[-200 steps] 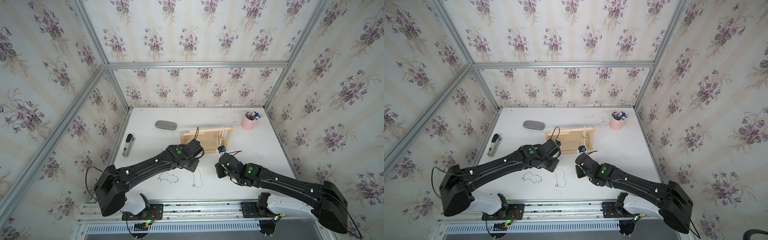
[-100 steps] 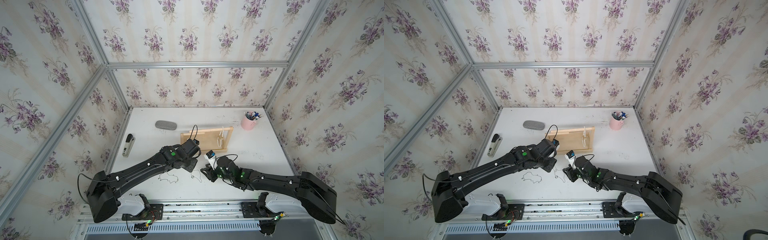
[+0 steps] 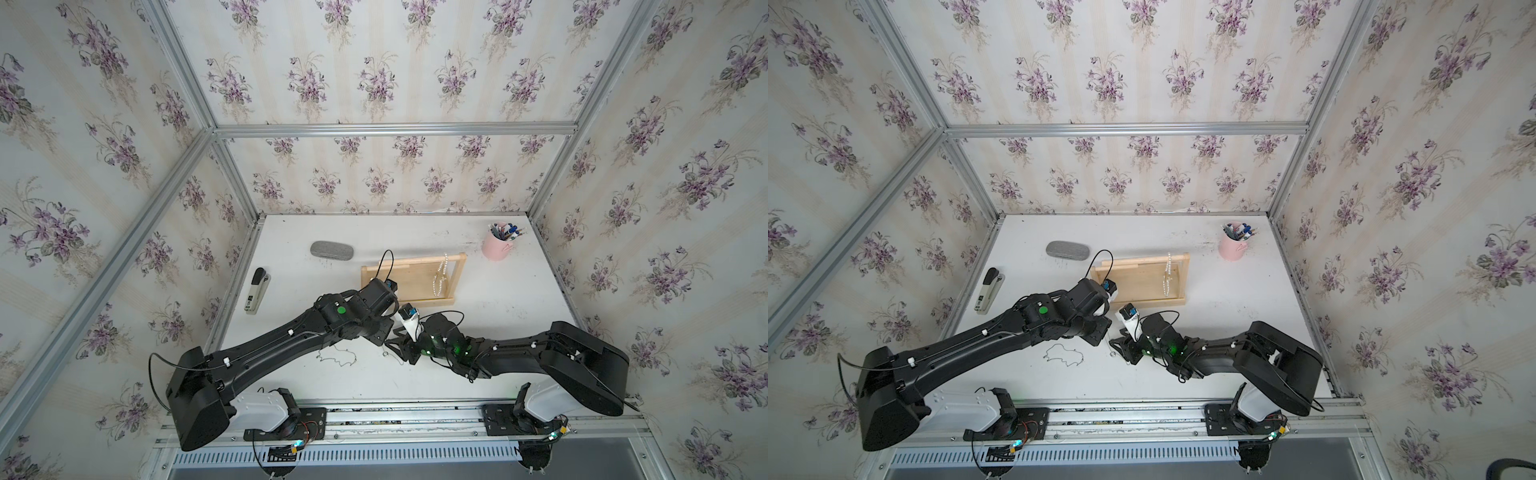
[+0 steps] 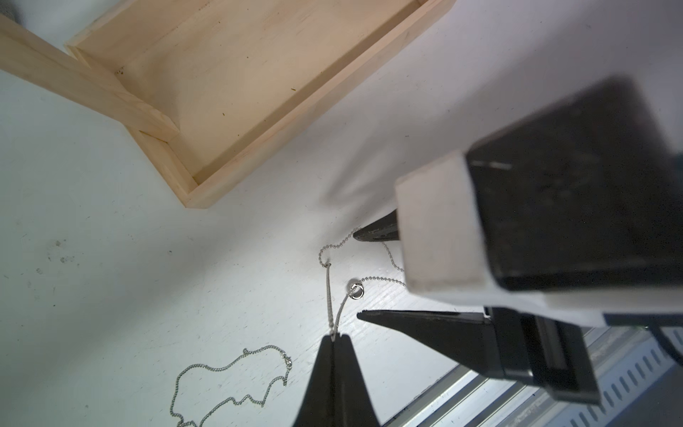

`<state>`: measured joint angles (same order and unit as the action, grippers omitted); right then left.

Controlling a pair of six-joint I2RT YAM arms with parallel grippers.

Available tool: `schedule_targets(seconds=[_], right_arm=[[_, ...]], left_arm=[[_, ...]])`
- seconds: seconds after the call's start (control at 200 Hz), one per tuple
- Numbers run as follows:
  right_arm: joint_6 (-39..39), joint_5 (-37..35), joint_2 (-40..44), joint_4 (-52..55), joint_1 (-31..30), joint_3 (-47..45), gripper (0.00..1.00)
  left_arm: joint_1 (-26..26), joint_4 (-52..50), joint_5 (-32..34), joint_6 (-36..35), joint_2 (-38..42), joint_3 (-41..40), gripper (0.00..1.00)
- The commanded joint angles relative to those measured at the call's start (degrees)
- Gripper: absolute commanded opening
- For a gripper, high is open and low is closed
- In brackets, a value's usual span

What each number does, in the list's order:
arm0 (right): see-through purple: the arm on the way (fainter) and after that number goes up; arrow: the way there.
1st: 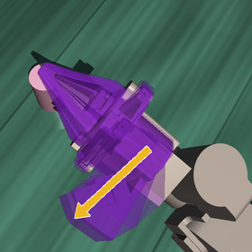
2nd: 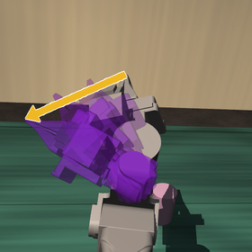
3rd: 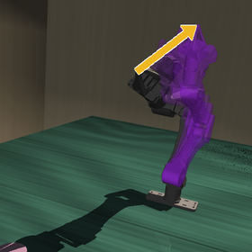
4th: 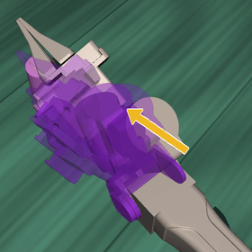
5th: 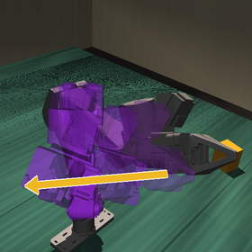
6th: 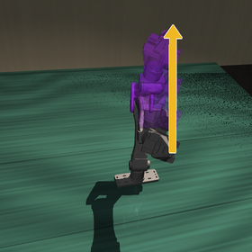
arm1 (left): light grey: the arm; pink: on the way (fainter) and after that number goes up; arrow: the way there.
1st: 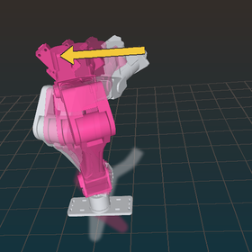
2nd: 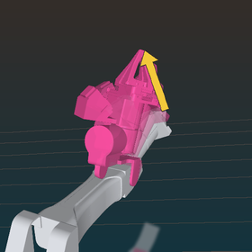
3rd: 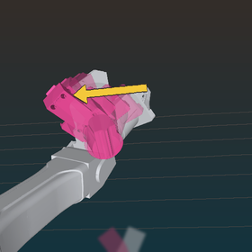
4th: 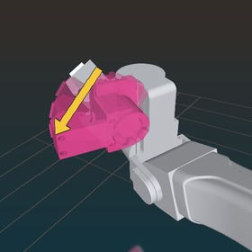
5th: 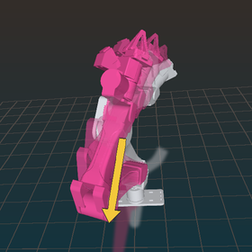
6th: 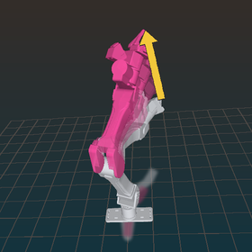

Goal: Hang the necklace on the jewelry display stand
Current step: Pick up the necklace from the center of the board, then hang the necklace on the stand.

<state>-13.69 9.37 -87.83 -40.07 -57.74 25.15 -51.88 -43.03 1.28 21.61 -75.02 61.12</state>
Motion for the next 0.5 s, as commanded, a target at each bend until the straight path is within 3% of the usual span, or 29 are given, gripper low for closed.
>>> schedule_targets(seconds=[0.0,0.5], right_arm=[[0.5,-2.2,-1.4,-4.8,-0.1,0.1,0.49],[0.3,1.3,-9.3,-9.6,-0.5,4.4,0.52]], left_arm=[[0.0,-0.3,-0.3,0.2,0.7,-0.1,0.0],[0.0,-1.1,-0.9,0.3,3.1,-0.3,0.0]])
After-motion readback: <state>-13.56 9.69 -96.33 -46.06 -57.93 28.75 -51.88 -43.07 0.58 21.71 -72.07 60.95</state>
